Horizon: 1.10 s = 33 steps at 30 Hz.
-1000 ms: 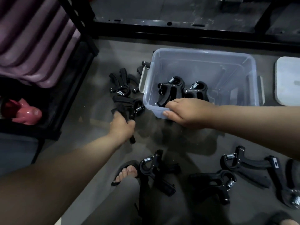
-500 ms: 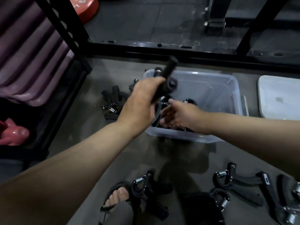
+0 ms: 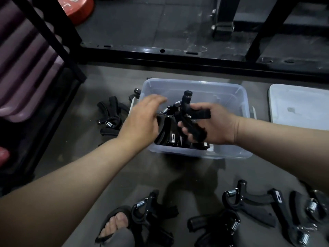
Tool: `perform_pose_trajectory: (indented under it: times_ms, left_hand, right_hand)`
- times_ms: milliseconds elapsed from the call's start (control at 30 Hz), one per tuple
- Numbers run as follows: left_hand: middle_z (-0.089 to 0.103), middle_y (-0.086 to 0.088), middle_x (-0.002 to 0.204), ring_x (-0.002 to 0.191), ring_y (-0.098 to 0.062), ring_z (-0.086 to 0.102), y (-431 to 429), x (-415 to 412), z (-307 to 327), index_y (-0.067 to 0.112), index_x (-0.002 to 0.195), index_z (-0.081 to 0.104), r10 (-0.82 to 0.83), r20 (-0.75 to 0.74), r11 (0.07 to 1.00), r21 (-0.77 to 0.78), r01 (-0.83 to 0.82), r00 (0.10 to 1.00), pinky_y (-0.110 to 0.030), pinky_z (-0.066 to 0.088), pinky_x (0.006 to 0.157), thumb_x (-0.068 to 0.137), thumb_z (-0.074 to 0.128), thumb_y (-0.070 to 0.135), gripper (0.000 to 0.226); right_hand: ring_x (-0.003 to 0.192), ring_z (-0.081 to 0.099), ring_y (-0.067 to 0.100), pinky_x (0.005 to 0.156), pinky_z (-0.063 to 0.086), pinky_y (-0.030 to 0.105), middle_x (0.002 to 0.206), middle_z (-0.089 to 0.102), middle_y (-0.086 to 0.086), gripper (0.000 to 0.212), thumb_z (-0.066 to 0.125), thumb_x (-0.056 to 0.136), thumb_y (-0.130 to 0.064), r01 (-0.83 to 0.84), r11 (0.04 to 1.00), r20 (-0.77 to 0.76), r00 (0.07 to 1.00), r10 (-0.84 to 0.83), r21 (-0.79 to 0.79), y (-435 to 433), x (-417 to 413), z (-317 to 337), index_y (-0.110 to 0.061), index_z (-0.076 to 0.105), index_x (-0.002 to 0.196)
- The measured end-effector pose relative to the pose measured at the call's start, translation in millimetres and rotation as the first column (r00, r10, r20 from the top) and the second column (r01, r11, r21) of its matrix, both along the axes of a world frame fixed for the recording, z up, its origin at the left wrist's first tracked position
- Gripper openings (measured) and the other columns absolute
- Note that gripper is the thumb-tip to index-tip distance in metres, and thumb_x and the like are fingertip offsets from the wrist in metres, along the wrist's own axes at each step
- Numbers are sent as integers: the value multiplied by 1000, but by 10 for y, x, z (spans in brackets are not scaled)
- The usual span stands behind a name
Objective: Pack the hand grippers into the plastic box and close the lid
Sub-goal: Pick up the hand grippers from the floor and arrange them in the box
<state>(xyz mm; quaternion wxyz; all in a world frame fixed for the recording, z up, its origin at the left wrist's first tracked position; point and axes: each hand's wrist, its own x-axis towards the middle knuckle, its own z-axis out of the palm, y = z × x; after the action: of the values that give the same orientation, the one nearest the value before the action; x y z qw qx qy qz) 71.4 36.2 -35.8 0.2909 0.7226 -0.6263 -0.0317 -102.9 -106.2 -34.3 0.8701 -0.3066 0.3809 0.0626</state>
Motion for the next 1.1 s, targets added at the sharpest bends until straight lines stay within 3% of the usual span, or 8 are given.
perform_pose_trajectory:
  times_ms: [100,200,367,533,633,767,900,1100]
  left_hand:
    - [46,-12,144,132,-28,42,-108,131,-78,5,135,51,242,24,960,138,-243,970,-33,27,115,76,49,-5,59]
    - [28,-13,155,145,-27,21,-162,126,-178,3,144,39,241,30,935,261,-241,970,-36,14,120,82,44,-2,62]
    - [19,-6,160,149,-18,6,-134,86,-215,6,148,32,273,25,922,280,-269,962,-32,7,120,83,41,-4,65]
    - [25,-5,157,149,-16,7,-113,87,-242,6,146,36,283,8,926,260,-275,959,-35,13,119,83,41,-2,64]
    - [27,-5,156,148,-16,8,-108,84,-254,6,145,38,290,-5,927,248,-280,957,-33,13,120,82,41,-2,63]
    - [27,-3,156,148,-14,7,-105,67,-242,6,145,38,306,-19,924,248,-292,952,-30,11,119,83,41,-4,63]
    - [29,-4,155,148,-15,8,-112,68,-241,5,145,39,306,-3,924,243,-296,952,-29,10,119,82,43,-3,63]
    - [32,-5,154,148,-15,10,-111,77,-261,4,143,40,300,7,926,240,-293,954,-30,11,120,80,44,-2,63]
  right_hand:
    - [59,53,16,52,39,26,75,58,2,30,61,88,-44,-145,843,-299,954,-20,-518,-40,-8,3,-15,57,98]
    - [77,57,13,59,41,28,92,58,-1,41,60,90,-50,-217,636,-408,897,-169,-741,-34,-57,-98,-23,40,114]
    - [104,58,34,92,50,46,121,56,17,40,41,94,-34,-224,624,-477,836,-272,-749,-67,-50,-529,-24,38,132]
    - [130,39,33,113,28,43,146,35,13,45,38,99,-14,-324,624,-563,794,-229,-711,24,70,-603,-14,29,144]
    - [124,47,38,106,40,47,138,43,19,62,49,88,-7,-406,575,-601,776,-194,-710,23,19,-622,-14,24,144]
    - [107,58,37,82,50,39,120,53,19,56,59,85,-3,-398,571,-579,798,-170,-717,-16,-69,-563,-5,31,134]
    - [103,62,32,90,53,47,116,60,15,65,70,81,-11,-420,518,-553,823,-128,-745,-25,-99,-550,-8,31,132]
    - [90,66,28,81,58,45,107,65,8,61,72,61,-28,-384,474,-525,825,-208,-792,-74,-150,-547,-22,41,114]
